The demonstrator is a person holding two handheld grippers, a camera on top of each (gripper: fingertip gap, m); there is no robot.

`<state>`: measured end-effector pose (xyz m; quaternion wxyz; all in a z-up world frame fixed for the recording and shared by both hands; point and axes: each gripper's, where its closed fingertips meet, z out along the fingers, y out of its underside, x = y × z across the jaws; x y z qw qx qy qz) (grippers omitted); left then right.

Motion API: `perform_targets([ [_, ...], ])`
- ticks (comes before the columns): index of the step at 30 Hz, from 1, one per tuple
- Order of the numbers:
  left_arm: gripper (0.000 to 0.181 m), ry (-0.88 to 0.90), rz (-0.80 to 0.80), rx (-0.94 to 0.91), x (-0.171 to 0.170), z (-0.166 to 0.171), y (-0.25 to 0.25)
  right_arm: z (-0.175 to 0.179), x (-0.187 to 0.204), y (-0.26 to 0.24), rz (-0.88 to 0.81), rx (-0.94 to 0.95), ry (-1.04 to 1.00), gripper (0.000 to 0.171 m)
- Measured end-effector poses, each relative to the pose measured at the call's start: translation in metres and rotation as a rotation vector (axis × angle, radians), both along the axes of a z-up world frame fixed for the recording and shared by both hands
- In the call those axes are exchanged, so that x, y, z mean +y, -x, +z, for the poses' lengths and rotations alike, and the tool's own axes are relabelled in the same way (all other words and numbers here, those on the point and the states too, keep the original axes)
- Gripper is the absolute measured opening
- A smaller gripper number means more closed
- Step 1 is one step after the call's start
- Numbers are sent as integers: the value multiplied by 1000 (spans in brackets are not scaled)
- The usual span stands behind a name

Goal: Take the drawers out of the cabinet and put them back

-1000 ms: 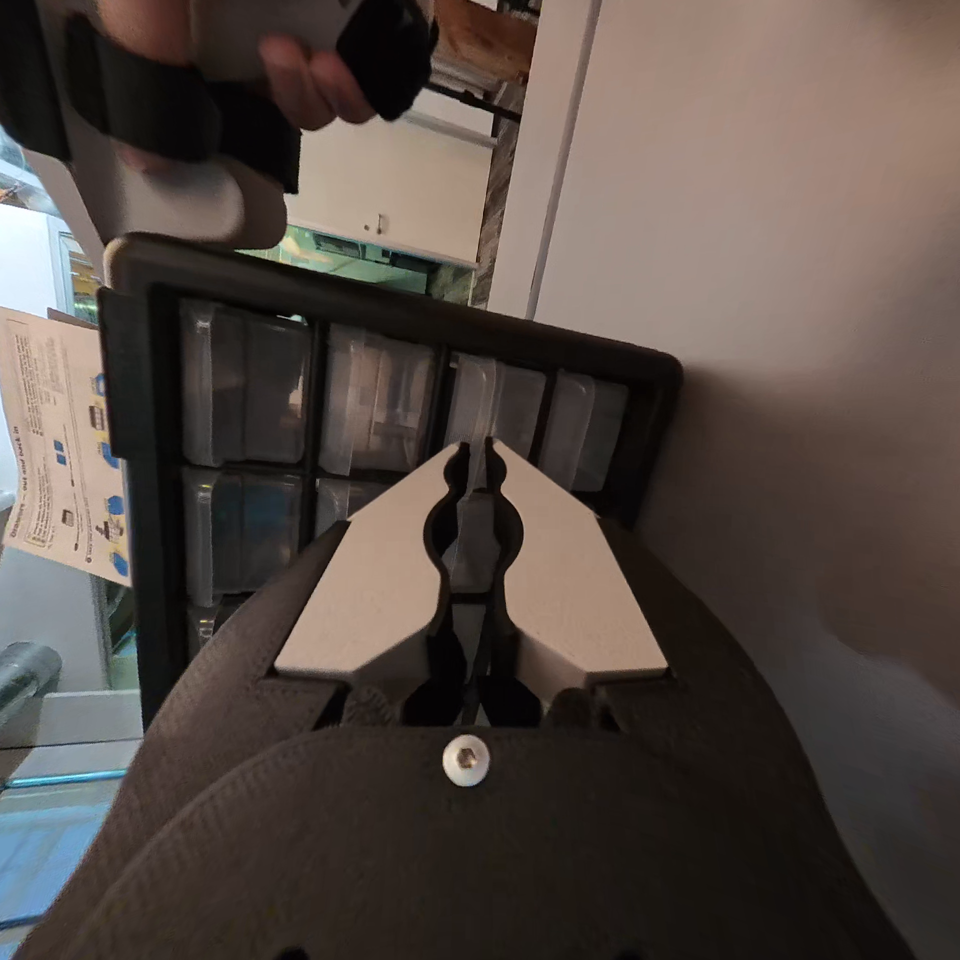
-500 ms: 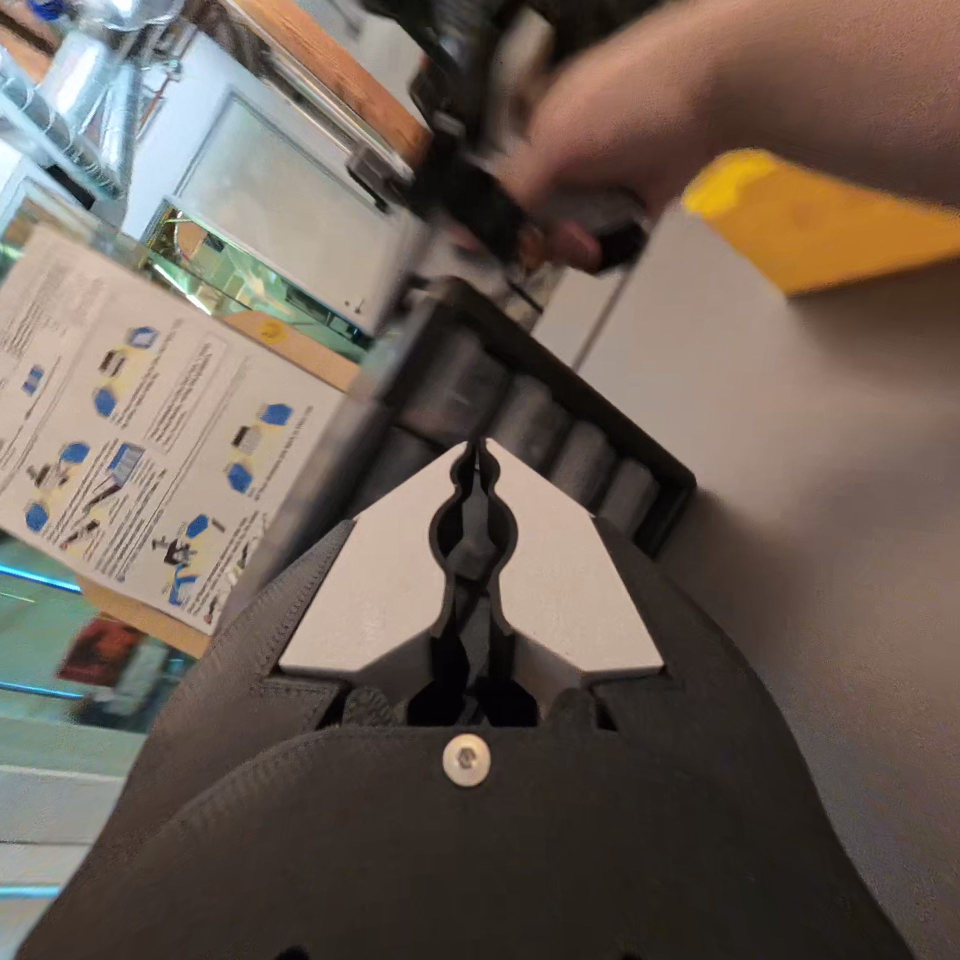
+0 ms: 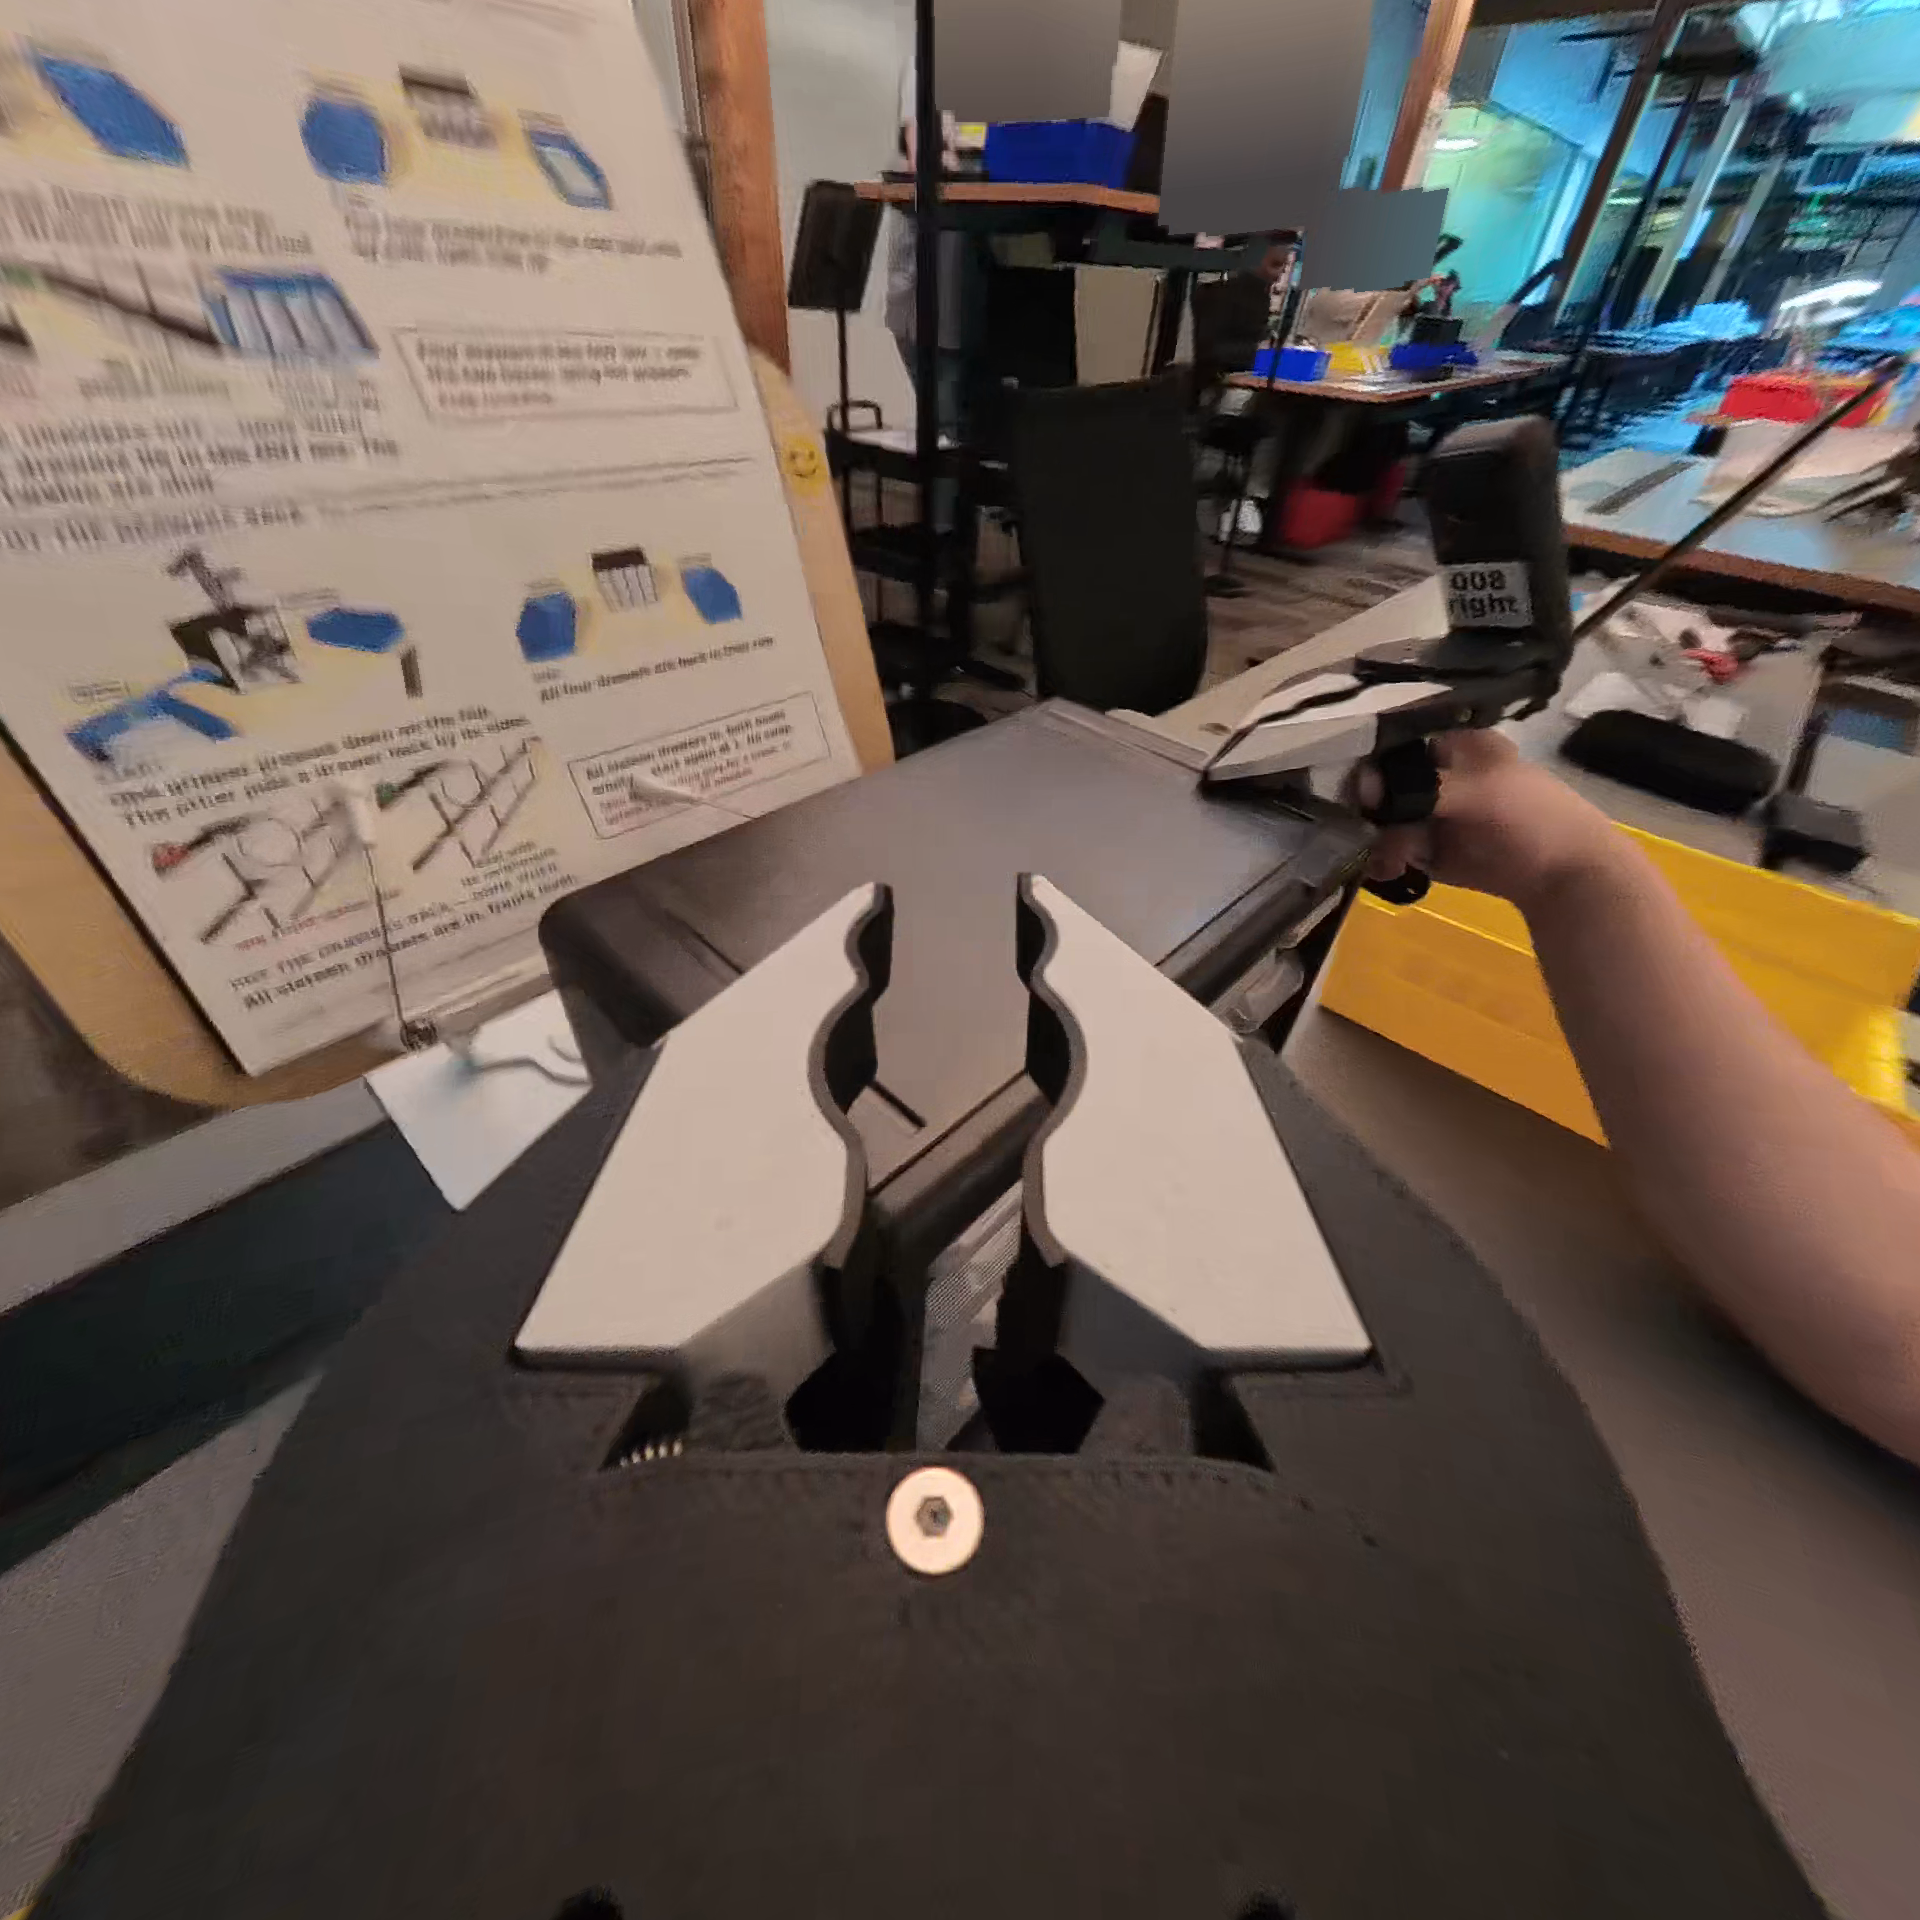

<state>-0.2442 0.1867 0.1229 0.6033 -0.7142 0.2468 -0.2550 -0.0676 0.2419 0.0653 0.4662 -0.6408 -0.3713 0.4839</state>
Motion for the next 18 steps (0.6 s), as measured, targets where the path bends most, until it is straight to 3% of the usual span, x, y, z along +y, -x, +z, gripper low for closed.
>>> perform_targets([
  [4, 5, 26, -95, 36, 5, -12, 0, 0, 0, 0, -27, -40, -13, 0],
  [8, 0, 63, -84, 172, 20, -40, 5, 0, 1, 0, -28, -35, -3, 0],
  [13, 0, 188, -185, 131, 17, -55, -2, 1, 1, -1, -63, -71, -34, 0],
  [15, 0, 206, -214, 112, 15, -58, -3, 6, 3, -5, -142, -152, -147, 0],
  [18, 0, 223, -240, 61, 14, -58, -3, 61, -23, -18, -338, -68, -457, 10],
])
